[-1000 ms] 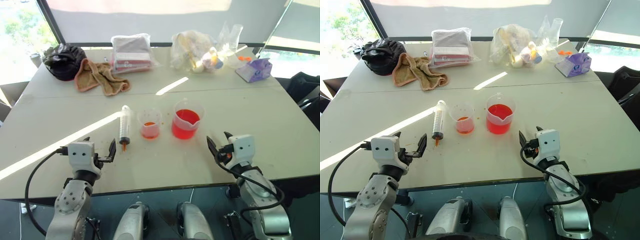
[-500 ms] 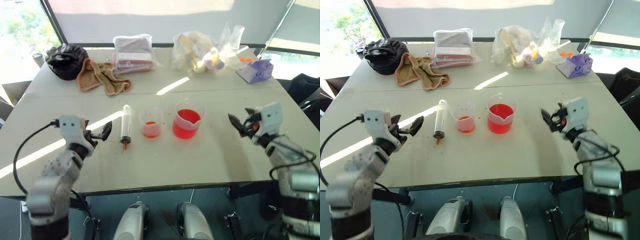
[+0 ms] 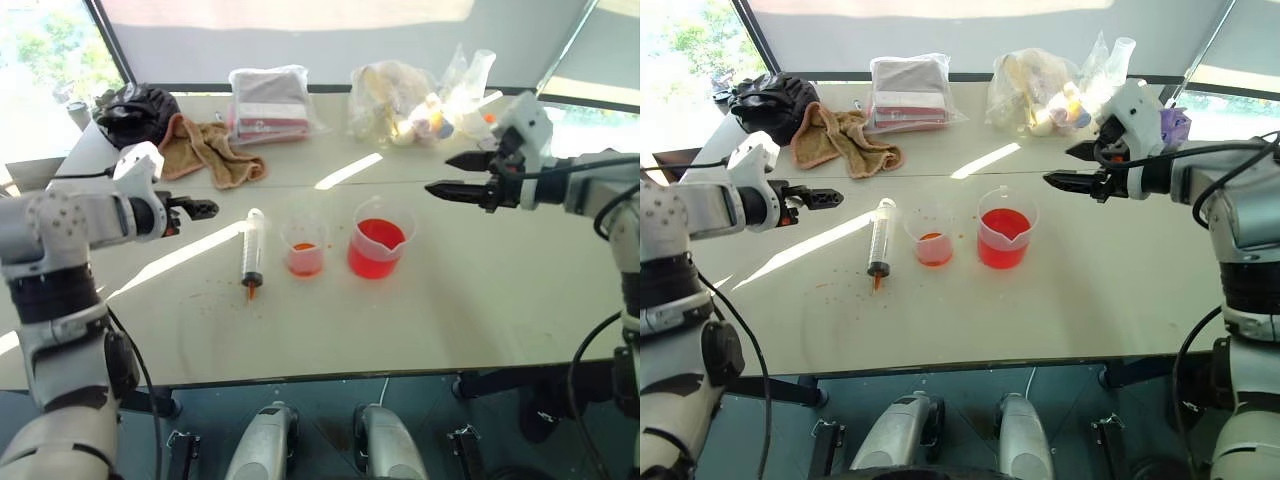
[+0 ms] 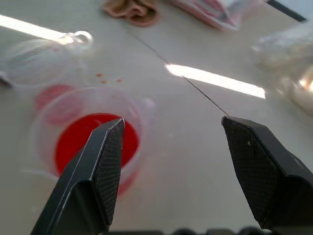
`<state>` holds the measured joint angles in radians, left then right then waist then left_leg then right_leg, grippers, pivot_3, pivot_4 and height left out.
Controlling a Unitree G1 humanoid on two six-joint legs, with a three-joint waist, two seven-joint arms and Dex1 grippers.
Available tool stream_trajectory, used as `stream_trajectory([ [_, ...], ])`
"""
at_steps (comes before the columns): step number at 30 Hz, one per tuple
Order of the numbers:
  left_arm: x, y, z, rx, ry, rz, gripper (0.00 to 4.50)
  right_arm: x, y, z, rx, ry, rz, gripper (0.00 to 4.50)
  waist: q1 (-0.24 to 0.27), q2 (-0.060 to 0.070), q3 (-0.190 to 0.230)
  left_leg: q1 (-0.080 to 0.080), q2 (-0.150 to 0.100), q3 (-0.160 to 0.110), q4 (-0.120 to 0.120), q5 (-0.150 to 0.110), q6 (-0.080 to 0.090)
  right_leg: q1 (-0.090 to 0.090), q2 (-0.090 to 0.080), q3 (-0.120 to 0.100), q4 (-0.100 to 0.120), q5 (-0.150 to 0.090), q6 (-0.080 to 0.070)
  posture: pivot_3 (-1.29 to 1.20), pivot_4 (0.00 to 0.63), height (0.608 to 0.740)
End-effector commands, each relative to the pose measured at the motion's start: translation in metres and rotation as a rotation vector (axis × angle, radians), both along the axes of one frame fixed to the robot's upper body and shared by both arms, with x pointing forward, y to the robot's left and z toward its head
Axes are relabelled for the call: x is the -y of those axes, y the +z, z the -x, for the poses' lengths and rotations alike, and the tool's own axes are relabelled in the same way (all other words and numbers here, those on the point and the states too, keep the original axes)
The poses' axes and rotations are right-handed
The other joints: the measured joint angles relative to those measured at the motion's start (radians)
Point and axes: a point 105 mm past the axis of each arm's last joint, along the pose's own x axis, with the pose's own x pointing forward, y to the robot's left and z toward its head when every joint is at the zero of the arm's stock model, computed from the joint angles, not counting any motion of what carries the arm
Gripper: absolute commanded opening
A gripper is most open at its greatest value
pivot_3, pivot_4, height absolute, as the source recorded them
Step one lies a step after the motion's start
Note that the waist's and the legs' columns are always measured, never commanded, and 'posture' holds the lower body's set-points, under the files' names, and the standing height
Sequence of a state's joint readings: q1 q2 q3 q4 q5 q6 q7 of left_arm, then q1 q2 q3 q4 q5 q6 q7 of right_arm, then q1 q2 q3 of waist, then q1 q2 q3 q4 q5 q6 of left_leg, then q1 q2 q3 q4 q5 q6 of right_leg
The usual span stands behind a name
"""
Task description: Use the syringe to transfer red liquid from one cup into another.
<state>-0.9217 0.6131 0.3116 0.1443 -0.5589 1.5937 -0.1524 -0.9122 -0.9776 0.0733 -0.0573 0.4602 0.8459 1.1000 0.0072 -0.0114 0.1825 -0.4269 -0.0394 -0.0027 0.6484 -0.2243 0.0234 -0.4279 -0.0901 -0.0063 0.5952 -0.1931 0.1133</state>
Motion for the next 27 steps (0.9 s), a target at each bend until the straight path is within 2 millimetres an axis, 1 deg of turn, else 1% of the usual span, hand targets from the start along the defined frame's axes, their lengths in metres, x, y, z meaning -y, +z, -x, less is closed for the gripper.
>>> stream_trajectory([
  [1,0.010,-0.002,-0.006,-0.063,-0.016,-0.040,4.49,-0.017,0.011,0.016,0.022,0.147,0.080,3.31,0.001,-0.002,0.001,0.000,0.000,0.000,0.000,0.000,0.000,0.000,0.000,0.000,0.000,0.000,0.000,0.00,0.150,0.740],
  [4,0.026,-0.003,-0.010,-0.091,-0.061,-0.075,4.49,-0.029,0.014,0.017,0.048,0.200,0.099,3.31,0.004,-0.005,0.003,-0.001,0.000,0.000,-0.001,-0.001,-0.001,-0.001,-0.001,0.000,0.000,0.000,0.000,0.00,0.150,0.740],
  [7,0.036,-0.005,-0.013,-0.130,-0.089,-0.091,4.49,-0.034,0.014,0.016,0.064,0.218,0.110,3.31,0.004,-0.005,0.003,-0.002,-0.001,0.000,-0.001,-0.002,-0.004,-0.004,-0.004,0.000,0.001,0.001,0.000,0.00,0.150,0.740],
  [12,0.057,-0.002,-0.020,-0.152,-0.104,-0.106,4.49,-0.042,0.012,0.017,0.066,0.247,0.110,3.31,0.006,-0.005,0.003,-0.007,-0.003,0.000,-0.001,-0.002,-0.006,-0.009,-0.007,0.000,0.002,0.001,0.001,0.00,0.150,0.740],
  [16,0.070,-0.016,-0.028,-0.265,-0.016,-0.110,4.49,-0.046,0.011,0.020,0.075,0.257,0.100,3.31,0.009,-0.005,0.003,-0.016,-0.004,-0.001,0.001,0.000,-0.005,-0.017,-0.007,0.000,0.004,0.003,0.003,0.00,0.150,0.740],
  [18,0.079,-0.020,-0.029,-0.304,-0.016,-0.110,4.49,-0.048,0.012,0.023,0.076,0.267,0.097,3.31,0.007,-0.005,0.003,-0.016,-0.005,-0.001,0.001,0.000,-0.004,-0.017,-0.007,0.000,0.003,0.004,0.004,0.00,0.150,0.740],
  [26,0.081,-0.041,-0.024,-0.436,0.052,-0.160,4.49,-0.058,0.022,0.032,0.109,0.293,0.094,3.31,0.006,-0.005,0.003,-0.016,-0.006,0.000,0.000,0.000,-0.005,-0.018,-0.007,0.000,0.004,0.004,0.005,0.00,0.150,0.740],
  [27,0.082,-0.044,-0.024,-0.448,0.055,-0.160,4.26,-0.058,0.023,0.032,0.111,0.293,0.093,3.31,0.007,-0.005,0.003,-0.016,-0.006,0.000,0.000,-0.001,-0.005,-0.018,-0.007,0.000,0.004,0.004,0.005,0.00,0.150,0.740],
])
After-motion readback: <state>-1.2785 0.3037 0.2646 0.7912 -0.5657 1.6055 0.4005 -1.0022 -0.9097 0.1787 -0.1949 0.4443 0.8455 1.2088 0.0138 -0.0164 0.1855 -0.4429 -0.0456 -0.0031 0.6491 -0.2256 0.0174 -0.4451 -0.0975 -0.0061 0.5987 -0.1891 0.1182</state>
